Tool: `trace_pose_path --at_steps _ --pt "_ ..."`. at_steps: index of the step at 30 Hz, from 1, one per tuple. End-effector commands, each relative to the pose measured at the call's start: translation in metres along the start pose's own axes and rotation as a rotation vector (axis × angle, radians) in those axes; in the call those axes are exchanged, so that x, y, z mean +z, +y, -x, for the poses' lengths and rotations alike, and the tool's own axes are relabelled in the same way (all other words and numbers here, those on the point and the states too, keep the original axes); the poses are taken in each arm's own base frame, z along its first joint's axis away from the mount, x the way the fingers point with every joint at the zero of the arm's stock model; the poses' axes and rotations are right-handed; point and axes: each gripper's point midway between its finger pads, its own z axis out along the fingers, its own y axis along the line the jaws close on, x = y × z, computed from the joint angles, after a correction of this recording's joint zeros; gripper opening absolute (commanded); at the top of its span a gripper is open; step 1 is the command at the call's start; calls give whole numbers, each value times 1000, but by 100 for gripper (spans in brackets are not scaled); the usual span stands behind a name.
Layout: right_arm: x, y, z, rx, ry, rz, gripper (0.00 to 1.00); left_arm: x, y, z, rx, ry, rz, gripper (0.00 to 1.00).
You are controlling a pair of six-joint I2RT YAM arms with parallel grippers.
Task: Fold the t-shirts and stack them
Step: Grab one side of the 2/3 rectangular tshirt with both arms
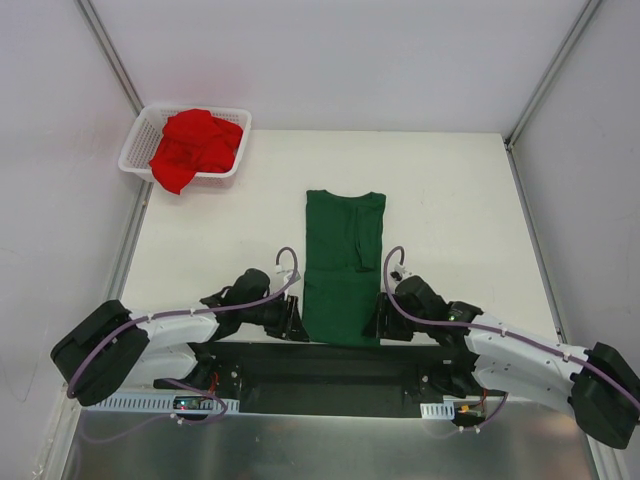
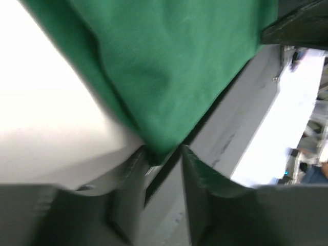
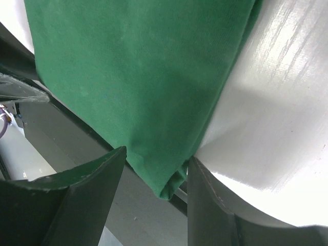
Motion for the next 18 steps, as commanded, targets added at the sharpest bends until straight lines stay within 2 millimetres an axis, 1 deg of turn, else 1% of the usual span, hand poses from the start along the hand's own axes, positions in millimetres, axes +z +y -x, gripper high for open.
trace_pose_path --at_steps 1,2,3,13,15,16,18 --pt "1 -12 -10 9 26 -43 56 -2 18 -23 -38 74 68 28" --pt "1 -12 -10 9 23 -43 56 -1 18 -23 -38 75 67 23" --pt "0 -12 -10 10 21 -42 55 -1 18 -23 -39 78 68 22" --pt "-4 -19 -15 12 23 -63 54 0 18 -20 -30 68 71 22" --pt "-4 -19 -14 12 20 -65 54 -1 18 -18 -27 58 74 28" --pt "-5 -19 -14 10 21 -66 54 -1 18 -18 -26 57 76 37" --pt "-5 -18 -13 9 19 -65 54 -2 19 -17 -26 48 87 44"
